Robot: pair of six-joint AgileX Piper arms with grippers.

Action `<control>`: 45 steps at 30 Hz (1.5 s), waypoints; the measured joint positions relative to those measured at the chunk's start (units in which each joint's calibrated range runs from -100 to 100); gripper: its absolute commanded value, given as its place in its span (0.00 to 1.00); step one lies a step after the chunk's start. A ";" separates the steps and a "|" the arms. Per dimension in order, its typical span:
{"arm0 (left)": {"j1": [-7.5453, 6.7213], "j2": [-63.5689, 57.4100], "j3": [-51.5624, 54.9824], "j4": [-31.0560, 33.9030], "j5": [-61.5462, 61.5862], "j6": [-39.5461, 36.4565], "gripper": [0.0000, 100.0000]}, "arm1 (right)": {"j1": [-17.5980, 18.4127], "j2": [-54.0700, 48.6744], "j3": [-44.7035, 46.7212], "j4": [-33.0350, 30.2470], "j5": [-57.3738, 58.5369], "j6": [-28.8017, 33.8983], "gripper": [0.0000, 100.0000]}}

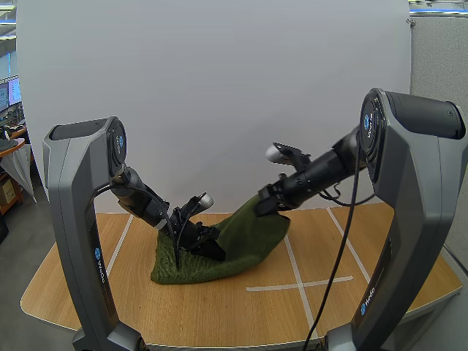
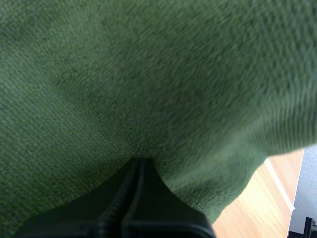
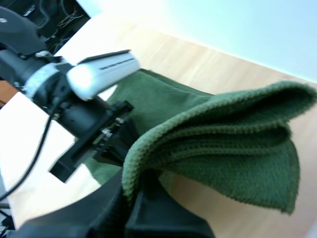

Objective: Fold the towel

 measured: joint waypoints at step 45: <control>14.12 -31.67 -0.12 11.85 5.11 -3.24 0.00 | 12.07 -0.19 0.00 2.16 -8.13 4.03 0.00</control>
